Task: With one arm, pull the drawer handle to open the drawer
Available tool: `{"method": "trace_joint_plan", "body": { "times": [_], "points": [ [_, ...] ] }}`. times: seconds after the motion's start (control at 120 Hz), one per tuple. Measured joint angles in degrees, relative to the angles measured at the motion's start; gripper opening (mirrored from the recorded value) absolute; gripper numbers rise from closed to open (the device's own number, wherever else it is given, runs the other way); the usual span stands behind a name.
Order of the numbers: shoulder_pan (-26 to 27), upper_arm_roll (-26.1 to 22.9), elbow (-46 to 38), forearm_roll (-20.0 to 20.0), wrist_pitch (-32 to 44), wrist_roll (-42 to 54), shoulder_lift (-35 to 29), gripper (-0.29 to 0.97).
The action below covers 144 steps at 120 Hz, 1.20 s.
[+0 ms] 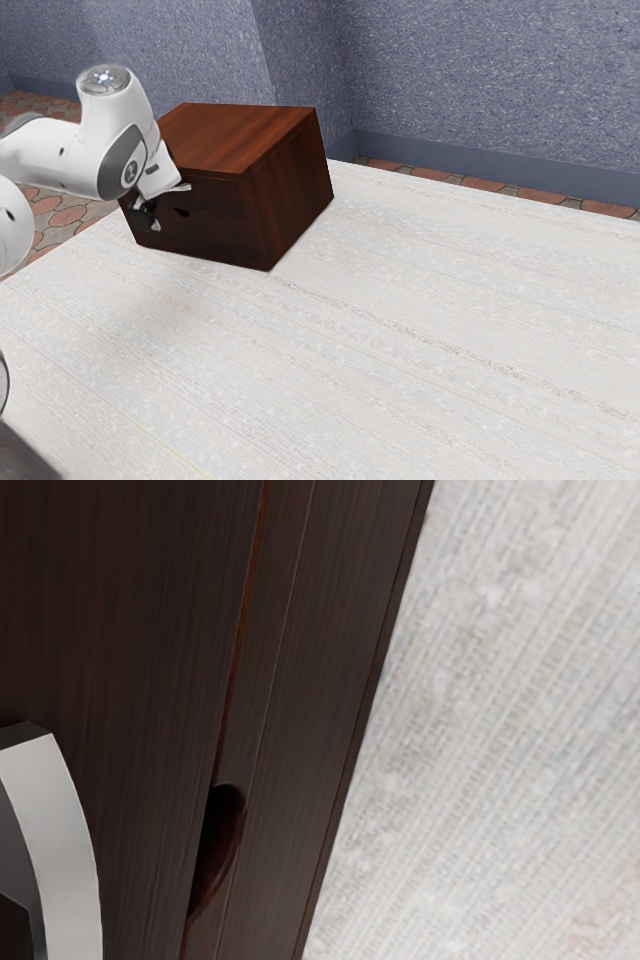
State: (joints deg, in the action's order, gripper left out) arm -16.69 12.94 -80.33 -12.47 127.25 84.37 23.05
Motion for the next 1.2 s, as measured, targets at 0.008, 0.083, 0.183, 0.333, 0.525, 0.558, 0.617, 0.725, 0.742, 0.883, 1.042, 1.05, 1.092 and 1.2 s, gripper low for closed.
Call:
{"method": "trace_joint_plan", "body": {
  "times": [0.008, 0.083, 0.183, 0.333, 0.525, 0.558, 0.617, 0.725, 0.742, 0.883, 1.042, 1.05, 1.092, 1.2],
  "points": [
    [0.0, 0.0, -0.1, 0.0, 0.0, 0.0, 0.0, 0.71],
    [-0.3, -0.5, -0.6, -0.2, 0.0, -0.5, -0.2, 0.71],
    [-0.5, -0.9, -1.4, -0.2, 0.0, -1.0, -0.5, 0.80],
    [-0.8, -1.3, -2.5, -0.1, -0.1, -1.0, -1.3, 0.74],
    [-0.9, -1.3, -4.4, 0.3, -0.4, -0.6, -3.9, 0.56],
    [-0.9, -1.3, -4.9, 0.3, -0.4, -0.5, -4.3, 0.57],
    [-0.9, -1.3, -5.8, 0.4, -0.5, -0.4, -5.1, 0.57],
    [-1.0, -1.4, -7.3, 0.1, -0.6, -0.3, -6.4, 0.61],
    [-1.1, -1.4, -7.5, 0.1, -0.6, -0.3, -6.5, 0.61],
    [-1.1, -1.4, -9.4, -0.2, -0.7, -0.1, -8.2, 0.63],
    [-1.1, -1.3, -11.3, -0.2, -0.7, 0.1, -9.8, 0.65],
    [-1.1, -1.3, -11.4, -0.2, -0.7, 0.1, -9.9, 0.65],
    [-1.1, -1.3, -12.0, -0.3, -0.7, 0.1, -10.6, 0.64],
    [-1.0, -1.0, -13.8, -0.3, -0.8, 0.2, -12.5, 0.63]
  ]
}}
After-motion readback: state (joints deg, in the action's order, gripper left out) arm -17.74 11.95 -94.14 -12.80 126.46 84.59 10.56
